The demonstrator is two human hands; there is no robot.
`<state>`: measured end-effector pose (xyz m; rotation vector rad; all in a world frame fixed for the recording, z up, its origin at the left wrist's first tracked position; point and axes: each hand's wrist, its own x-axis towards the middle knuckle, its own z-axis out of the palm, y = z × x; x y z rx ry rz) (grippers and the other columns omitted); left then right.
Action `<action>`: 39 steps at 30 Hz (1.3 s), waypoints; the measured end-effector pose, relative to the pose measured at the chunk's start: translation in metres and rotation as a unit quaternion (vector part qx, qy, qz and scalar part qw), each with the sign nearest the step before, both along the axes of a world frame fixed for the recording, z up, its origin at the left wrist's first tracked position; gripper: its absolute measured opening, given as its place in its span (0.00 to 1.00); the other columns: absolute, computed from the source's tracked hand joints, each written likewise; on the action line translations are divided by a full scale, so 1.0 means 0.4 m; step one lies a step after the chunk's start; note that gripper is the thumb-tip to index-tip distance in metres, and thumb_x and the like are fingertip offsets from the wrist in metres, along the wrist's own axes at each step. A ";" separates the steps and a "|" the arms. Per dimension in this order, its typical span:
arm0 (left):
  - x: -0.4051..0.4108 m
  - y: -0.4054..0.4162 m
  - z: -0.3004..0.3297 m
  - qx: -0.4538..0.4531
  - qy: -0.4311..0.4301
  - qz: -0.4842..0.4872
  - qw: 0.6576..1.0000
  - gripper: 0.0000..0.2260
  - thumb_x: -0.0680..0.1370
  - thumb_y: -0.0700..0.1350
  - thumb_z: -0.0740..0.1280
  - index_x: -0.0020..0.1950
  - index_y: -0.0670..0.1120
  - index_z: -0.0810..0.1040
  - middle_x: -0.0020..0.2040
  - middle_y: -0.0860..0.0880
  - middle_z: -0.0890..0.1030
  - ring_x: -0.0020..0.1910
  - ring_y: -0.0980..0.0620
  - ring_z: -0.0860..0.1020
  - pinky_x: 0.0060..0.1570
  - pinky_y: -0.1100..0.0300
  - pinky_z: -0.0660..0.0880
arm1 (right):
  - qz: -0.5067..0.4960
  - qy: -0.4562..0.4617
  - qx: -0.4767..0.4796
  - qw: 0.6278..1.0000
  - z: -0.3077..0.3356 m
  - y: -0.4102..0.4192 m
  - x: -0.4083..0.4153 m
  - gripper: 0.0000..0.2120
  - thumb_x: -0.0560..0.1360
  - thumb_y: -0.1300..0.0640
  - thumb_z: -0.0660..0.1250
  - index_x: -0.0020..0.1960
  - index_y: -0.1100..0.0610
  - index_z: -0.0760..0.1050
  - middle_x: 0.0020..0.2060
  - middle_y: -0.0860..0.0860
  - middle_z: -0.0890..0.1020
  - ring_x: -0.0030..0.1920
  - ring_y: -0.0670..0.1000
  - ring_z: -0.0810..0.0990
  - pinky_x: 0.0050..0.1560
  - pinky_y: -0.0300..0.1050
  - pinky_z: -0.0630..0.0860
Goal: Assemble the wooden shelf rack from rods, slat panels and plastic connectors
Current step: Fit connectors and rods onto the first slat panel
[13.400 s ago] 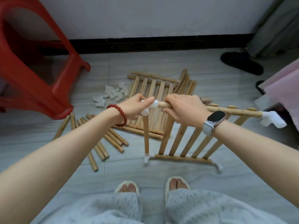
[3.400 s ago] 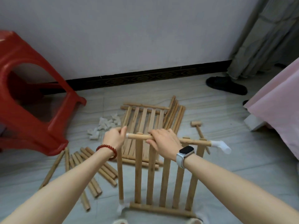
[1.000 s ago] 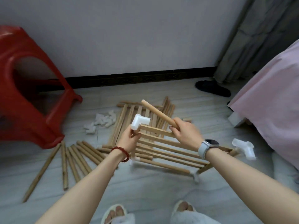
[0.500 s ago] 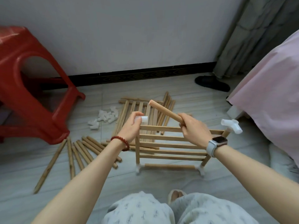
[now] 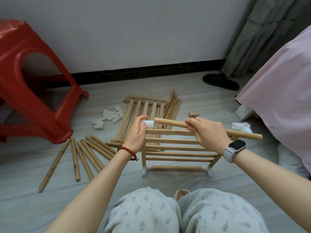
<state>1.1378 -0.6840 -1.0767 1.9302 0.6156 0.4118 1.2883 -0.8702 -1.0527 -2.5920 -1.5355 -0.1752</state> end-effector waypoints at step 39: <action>0.035 0.051 0.010 -0.044 0.136 0.064 0.988 0.22 0.83 0.53 0.46 0.42 0.47 0.76 0.51 0.46 0.80 0.48 0.52 0.74 0.46 0.59 0.67 | 0.175 -0.074 0.116 0.975 -0.055 0.113 -0.010 0.16 0.74 0.49 0.56 0.44 0.56 0.80 0.27 0.49 0.75 0.22 0.51 0.73 0.22 0.37 0.61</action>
